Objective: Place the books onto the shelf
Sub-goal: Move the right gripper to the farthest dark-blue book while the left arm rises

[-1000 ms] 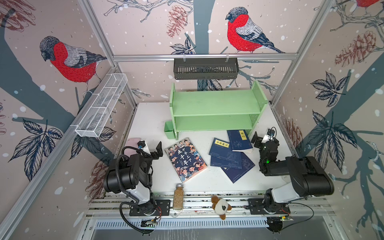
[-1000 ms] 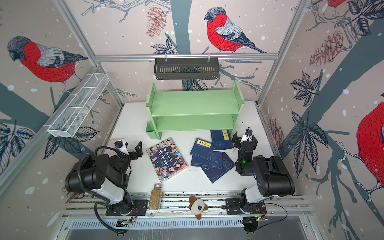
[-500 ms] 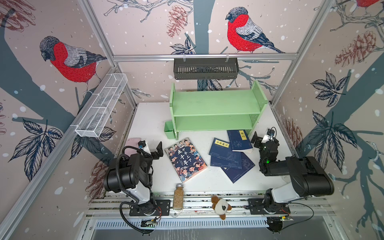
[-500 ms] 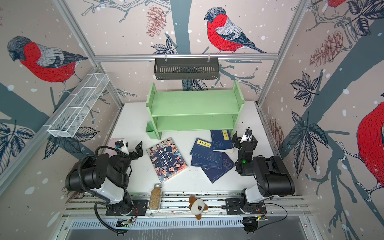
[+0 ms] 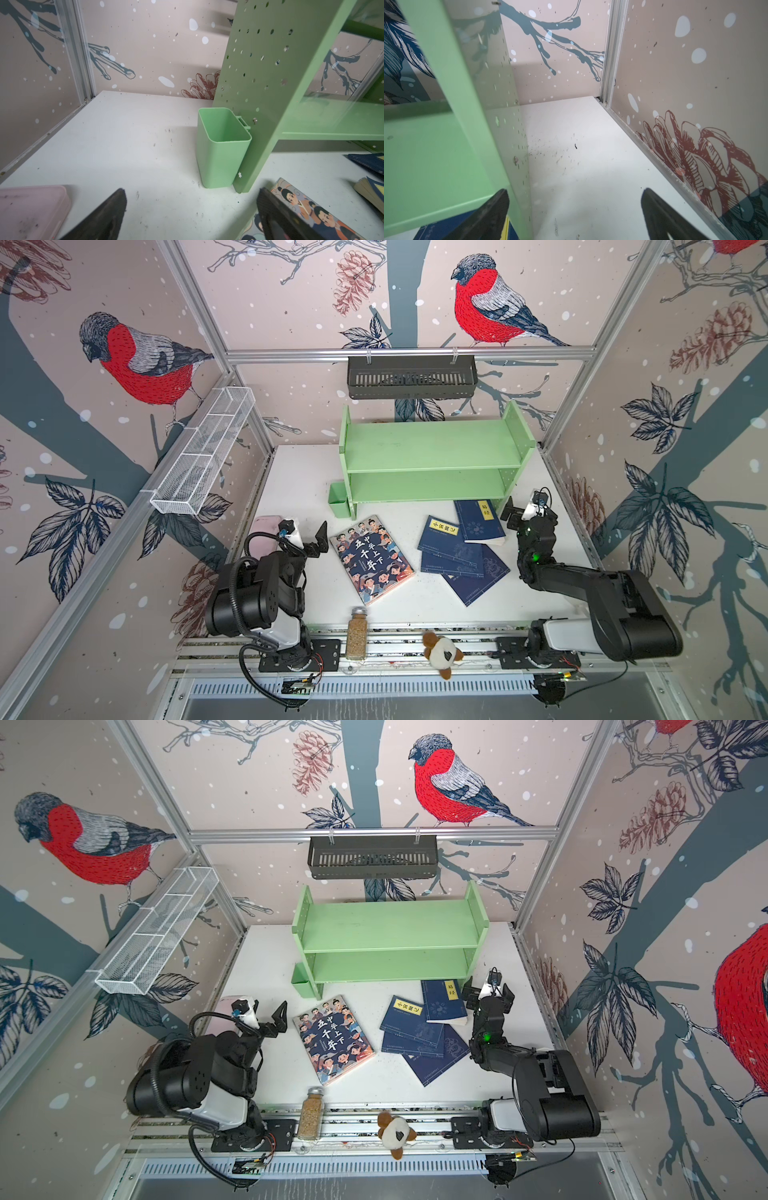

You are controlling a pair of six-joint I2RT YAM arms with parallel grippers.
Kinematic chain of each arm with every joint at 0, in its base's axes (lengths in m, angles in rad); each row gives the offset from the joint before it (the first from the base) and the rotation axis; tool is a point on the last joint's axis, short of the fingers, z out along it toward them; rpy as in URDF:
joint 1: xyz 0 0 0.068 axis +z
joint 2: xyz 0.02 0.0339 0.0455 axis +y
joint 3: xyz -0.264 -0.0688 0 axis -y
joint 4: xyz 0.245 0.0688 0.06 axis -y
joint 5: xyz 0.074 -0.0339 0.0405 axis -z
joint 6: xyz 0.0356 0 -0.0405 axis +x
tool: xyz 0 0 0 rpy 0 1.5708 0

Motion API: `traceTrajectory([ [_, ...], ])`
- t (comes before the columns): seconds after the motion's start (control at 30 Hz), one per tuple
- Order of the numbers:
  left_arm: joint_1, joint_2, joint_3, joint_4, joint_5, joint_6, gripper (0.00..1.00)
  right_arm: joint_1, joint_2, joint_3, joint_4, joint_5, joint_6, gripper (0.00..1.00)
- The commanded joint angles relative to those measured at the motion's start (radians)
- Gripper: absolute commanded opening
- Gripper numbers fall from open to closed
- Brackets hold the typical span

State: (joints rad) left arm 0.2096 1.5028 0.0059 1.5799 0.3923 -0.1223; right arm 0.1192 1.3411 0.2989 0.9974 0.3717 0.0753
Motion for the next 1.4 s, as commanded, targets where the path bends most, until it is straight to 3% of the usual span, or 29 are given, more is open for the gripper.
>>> traceTrajectory([
  [0.0, -0.001, -0.102, 0.012, 0.026, 0.037, 0.03, 0.98, 0.032, -0.046, 0.043, -0.166, 0.151, 0.012, 0.99],
  [0.17, -0.001, -0.364, 0.187, -0.619, 0.013, 0.102, 0.98, 0.098, -0.154, 0.123, -0.459, 0.284, 0.107, 0.98],
  [0.37, -0.001, -0.516, 0.236, -0.86, 0.055, 0.156, 0.98, 0.154, -0.325, 0.241, -0.889, 0.222, 0.312, 0.97],
  [0.57, -0.001, -0.529, 0.343, -1.141, 0.137, 0.156, 0.98, 0.186, -0.497, 0.231, -1.077, 0.073, 0.493, 0.97],
  [0.83, -0.001, -0.534, 0.502, -1.45, 0.199, 0.234, 0.98, 0.204, -0.529, 0.238, -1.236, -0.202, 0.622, 0.99],
  [1.0, -0.001, -0.517, 0.57, -1.556, 0.225, 0.232, 0.98, 0.196, -0.498, 0.204, -1.197, -0.324, 0.709, 1.0],
  [1.37, -0.001, -0.488, 0.634, -1.656, 0.283, 0.272, 0.98, 0.034, -0.423, 0.155, -1.139, -0.501, 0.823, 1.0],
])
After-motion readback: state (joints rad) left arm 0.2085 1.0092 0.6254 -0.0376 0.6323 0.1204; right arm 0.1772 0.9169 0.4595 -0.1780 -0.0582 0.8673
